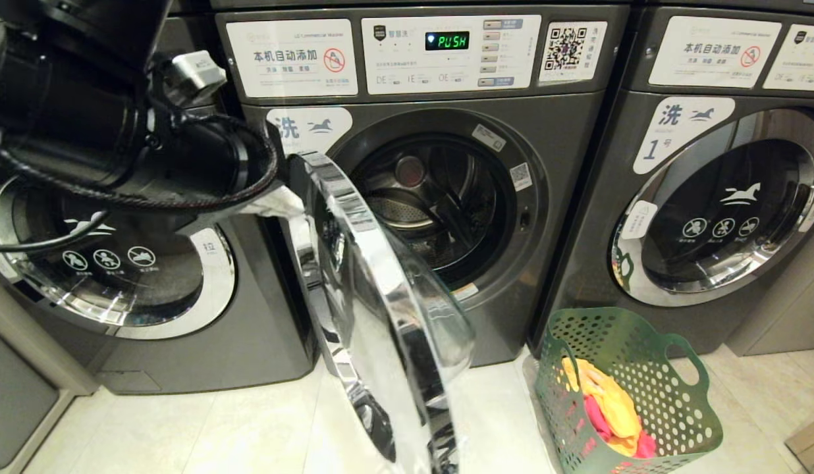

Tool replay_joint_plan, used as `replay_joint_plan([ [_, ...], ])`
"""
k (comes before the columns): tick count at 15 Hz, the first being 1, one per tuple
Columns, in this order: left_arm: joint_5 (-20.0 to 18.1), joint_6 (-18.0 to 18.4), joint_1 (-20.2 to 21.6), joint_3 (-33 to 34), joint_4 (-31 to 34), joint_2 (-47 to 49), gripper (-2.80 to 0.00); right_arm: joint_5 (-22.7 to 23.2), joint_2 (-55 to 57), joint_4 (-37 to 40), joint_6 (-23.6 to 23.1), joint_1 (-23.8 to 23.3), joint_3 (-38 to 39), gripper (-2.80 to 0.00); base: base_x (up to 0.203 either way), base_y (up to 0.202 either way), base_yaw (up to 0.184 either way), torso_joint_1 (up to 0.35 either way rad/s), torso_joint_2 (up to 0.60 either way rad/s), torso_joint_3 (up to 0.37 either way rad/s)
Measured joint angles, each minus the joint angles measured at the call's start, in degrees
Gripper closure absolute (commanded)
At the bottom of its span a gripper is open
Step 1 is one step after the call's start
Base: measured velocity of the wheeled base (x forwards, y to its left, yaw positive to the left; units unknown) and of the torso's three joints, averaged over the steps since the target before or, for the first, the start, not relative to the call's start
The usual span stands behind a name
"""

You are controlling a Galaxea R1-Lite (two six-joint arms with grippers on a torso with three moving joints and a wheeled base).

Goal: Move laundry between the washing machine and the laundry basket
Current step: Close the washing machine door with the left hand

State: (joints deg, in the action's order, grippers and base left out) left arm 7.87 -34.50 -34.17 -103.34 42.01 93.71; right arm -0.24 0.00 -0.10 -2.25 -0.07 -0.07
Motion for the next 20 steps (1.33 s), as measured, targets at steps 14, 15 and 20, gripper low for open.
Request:
replay_joint_plan([
  [14, 16.7, -0.2, -0.1, 6.2, -16.1, -3.1, 0.0, 15.5, 40.2, 5.2, 1.2, 0.3, -24.9, 0.0, 0.0, 0.0, 0.0, 0.0, 0.0, 0.0],
  [15, 17.0, -0.5, 1.0, 7.3, -15.5, -5.5, 0.0, 17.0, 47.1, 1.8, 1.6, 0.4, -25.7, 0.0, 0.0, 0.0, 0.0, 0.0, 0.0, 0.0],
  [20, 17.0, -2.7, 19.6, 13.7, -12.5, -16.2, 0.0, 20.4, 82.0, -22.6, 2.0, 0.6, -30.9, 0.0, 0.0, 0.0, 0.0, 0.0, 0.0, 0.0],
])
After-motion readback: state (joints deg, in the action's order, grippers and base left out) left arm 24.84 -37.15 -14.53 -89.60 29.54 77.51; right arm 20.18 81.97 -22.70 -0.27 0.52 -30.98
